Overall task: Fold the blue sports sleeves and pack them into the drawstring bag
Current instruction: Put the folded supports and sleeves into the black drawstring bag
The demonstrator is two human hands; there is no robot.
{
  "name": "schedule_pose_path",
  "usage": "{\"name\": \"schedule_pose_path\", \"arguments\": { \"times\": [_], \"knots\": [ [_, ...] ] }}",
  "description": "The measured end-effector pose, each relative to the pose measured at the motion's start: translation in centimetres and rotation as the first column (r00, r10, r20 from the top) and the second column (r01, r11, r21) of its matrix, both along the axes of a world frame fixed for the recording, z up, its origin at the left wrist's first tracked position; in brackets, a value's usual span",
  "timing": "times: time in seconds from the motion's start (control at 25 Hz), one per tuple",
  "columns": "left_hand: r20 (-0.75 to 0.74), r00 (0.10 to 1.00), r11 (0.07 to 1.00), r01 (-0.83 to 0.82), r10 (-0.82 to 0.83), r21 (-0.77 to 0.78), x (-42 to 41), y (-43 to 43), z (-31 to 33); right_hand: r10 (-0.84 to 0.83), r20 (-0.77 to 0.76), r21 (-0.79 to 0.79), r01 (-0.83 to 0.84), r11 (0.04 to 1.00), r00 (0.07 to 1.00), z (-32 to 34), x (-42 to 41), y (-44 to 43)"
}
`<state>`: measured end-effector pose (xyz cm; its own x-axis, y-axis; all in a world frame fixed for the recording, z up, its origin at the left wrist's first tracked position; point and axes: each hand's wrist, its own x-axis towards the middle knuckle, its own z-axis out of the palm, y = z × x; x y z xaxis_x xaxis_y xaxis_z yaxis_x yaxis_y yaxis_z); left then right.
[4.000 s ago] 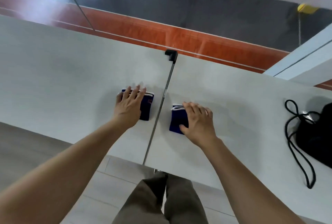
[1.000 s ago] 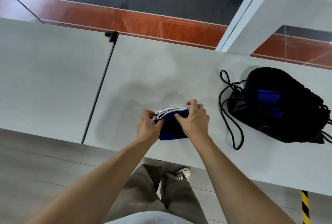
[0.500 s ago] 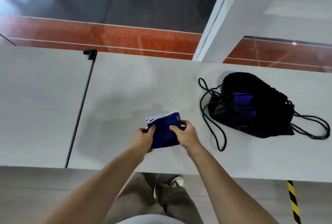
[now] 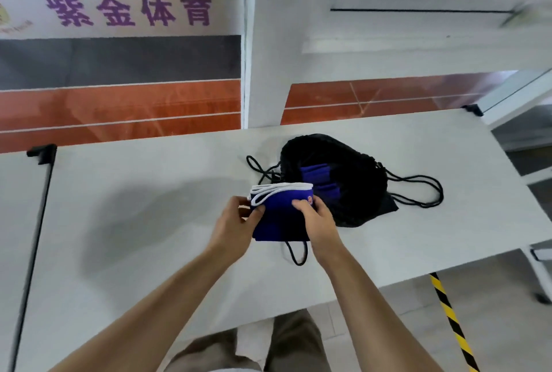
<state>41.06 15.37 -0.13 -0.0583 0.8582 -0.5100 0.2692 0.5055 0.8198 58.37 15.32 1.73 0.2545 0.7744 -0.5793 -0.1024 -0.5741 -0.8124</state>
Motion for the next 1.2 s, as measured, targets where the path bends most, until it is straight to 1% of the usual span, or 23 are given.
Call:
{"name": "schedule_pose_path", "arguments": {
  "times": [0.12, 0.24, 0.32, 0.4, 0.44, 0.48, 0.56, 0.6, 0.64, 0.68, 0.72, 0.76, 0.8, 0.88, 1.0, 1.08, 1.16, 1.2],
  "knots": [
    [-0.009, 0.997, 0.996, 0.074, -0.074, 0.059, 4.6, 2.3, 0.8, -0.013, -0.069, -0.056, 0.009, 0.998, 0.998, 0.3, 5.7, 1.8],
    [-0.05, 0.989, 0.986, 0.14, -0.136, 0.087, 9.7, 4.1, 1.2, 0.026, -0.116, -0.139, -0.042, 0.989, 0.993, 0.3, 11.5, 4.1],
    [-0.087, 0.975, 0.974, 0.213, -0.206, 0.074, 12.7, 5.3, 1.4, 0.011, -0.105, -0.196, -0.032, 0.98, 0.994, -0.2, 14.7, 6.0],
    [-0.07, 0.957, 0.959, 0.283, -0.281, 0.032, 15.1, 6.8, 1.0, -0.038, -0.116, -0.216, 0.012, 0.976, 0.992, -1.1, 17.4, 7.9],
    [-0.085, 0.945, 0.947, 0.319, -0.317, 0.021, 15.8, 7.5, 0.6, -0.065, -0.133, -0.23, 0.033, 0.973, 0.989, -1.6, 18.4, 8.7],
    [-0.139, 0.929, 0.936, 0.351, -0.344, 0.03, 16.4, 8.1, 0.2, -0.089, -0.151, -0.238, 0.051, 0.97, 0.984, -2.2, 19.3, 9.4],
    [-0.31, 0.885, 0.923, 0.382, -0.348, 0.054, 17.3, 9.0, -1.1, -0.109, -0.19, -0.263, 0.056, 0.963, 0.976, -3.2, 20.5, 10.6],
    [-0.406, 0.844, 0.915, 0.401, -0.35, 0.045, 17.6, 9.4, -2.0, -0.093, -0.215, -0.279, 0.03, 0.96, 0.972, -3.6, 20.8, 11.1],
    [-0.514, 0.769, 0.895, 0.446, -0.379, 0.007, 17.9, 9.7, -2.8, -0.063, -0.233, -0.294, -0.009, 0.956, 0.97, -4.1, 20.9, 11.6],
    [-0.614, 0.667, 0.861, 0.507, -0.422, -0.042, 18.1, 9.9, -3.6, -0.026, -0.241, -0.307, -0.051, 0.95, 0.97, -4.5, 21.0, 12.1],
    [-0.687, 0.563, 0.823, 0.561, -0.46, -0.09, 18.2, 9.9, -4.5, 0.013, -0.236, -0.316, -0.09, 0.944, 0.972, -4.8, 21.0, 12.6],
    [-0.735, 0.488, 0.795, 0.596, -0.471, -0.113, 18.1, 9.8, -5.2, 0.043, -0.226, -0.323, -0.117, 0.939, 0.973, -5.2, 20.9, 13.2],
    [-0.765, 0.458, 0.791, 0.602, -0.452, -0.108, 18.0, 9.8, -5.8, 0.068, -0.218, -0.317, -0.137, 0.938, 0.974, -5.4, 20.8, 13.7],
    [-0.797, 0.458, 0.816, 0.573, -0.393, -0.073, 18.0, 9.6, -6.3, 0.116, -0.173, -0.274, -0.161, 0.948, 0.978, -6.0, 20.4, 14.6],
    [-0.835, 0.424, 0.836, 0.544, -0.349, -0.073, 18.7, 9.3, -6.4, 0.264, 0.0, -0.205, -0.258, 0.944, 0.965, -6.8, 20.5, 15.0],
    [-0.846, 0.421, 0.849, 0.524, -0.326, -0.067, 18.8, 9.3, -6.3, 0.365, 0.151, -0.185, -0.336, 0.923, 0.919, -7.2, 21.2, 15.2],
    [-0.854, 0.419, 0.869, 0.489, -0.308, -0.073, 18.6, 9.4, -6.1, 0.438, 0.296, -0.199, -0.393, 0.898, 0.849, -7.4, 21.8, 15.4],
    [-0.865, 0.402, 0.875, 0.476, -0.3, -0.082, 18.5, 9.5, -6.1, 0.47, 0.348, -0.214, -0.419, 0.882, 0.812, -7.3, 22.0, 15.4]
  ]
}}
